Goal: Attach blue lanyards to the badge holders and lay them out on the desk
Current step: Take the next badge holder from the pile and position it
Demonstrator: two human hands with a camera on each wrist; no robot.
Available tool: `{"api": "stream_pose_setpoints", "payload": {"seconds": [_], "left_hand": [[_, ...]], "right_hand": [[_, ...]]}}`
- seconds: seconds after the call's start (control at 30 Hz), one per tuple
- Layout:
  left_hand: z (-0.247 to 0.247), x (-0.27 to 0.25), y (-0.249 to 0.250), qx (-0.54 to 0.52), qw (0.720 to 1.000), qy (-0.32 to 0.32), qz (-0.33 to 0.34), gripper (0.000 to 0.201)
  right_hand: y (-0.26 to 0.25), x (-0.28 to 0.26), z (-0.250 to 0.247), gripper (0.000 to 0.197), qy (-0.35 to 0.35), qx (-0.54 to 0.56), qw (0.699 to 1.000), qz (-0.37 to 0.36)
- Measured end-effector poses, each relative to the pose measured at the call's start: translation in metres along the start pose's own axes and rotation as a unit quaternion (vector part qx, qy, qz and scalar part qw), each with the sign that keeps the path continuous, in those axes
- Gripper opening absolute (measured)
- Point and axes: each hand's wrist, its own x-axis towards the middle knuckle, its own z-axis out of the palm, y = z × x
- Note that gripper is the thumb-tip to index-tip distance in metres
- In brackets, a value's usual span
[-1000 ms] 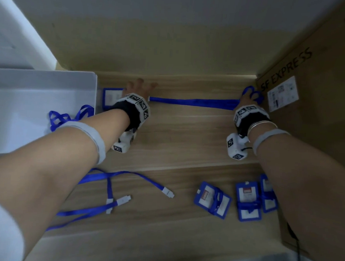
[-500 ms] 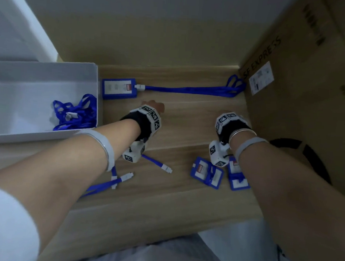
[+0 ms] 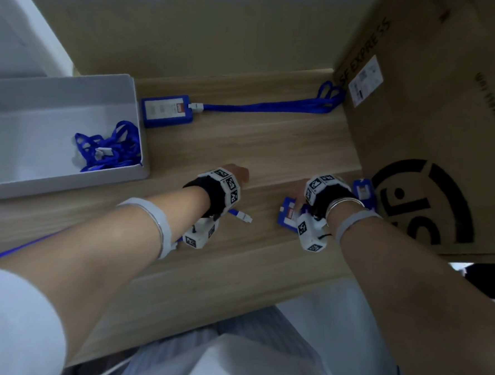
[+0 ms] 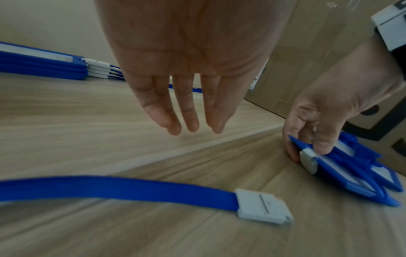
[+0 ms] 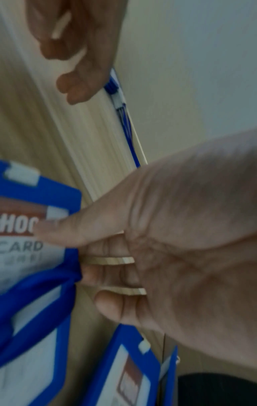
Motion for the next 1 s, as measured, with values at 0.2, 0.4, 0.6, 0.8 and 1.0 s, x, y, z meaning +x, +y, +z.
{"api": "stream_pose_setpoints", "payload": {"seconds": [0.2, 0.4, 0.6, 0.8, 1.0], "left_hand": [[0.013, -0.002, 0.0, -0.079, 0.996, 0.006, 0.028, 0.035], [0.013, -0.012, -0.004, -0.192, 0.98, 0.038, 0.037, 0.042], [0.006, -0.016, -0.031, -0.344, 0.928, 0.135, 0.034, 0.087], [-0.001, -0.024, -0.045, -0.441, 0.891, 0.09, 0.062, 0.11], [-0.002, -0.025, -0.05, -0.407, 0.905, 0.121, 0.035, 0.095]], "right_hand": [[-0.013, -0.041, -0.003, 0.043, 0.098, 0.135, 0.986, -0.023], [-0.052, -0.087, -0.036, 0.034, 0.135, 0.397, 0.9, -0.117], [-0.079, -0.084, -0.053, 0.029, 0.181, 0.438, 0.868, -0.148], [-0.085, -0.075, -0.06, 0.031, 0.226, 0.483, 0.83, -0.162], [-0.086, -0.083, -0.064, 0.031, 0.314, 0.326, 0.869, -0.202]]}}
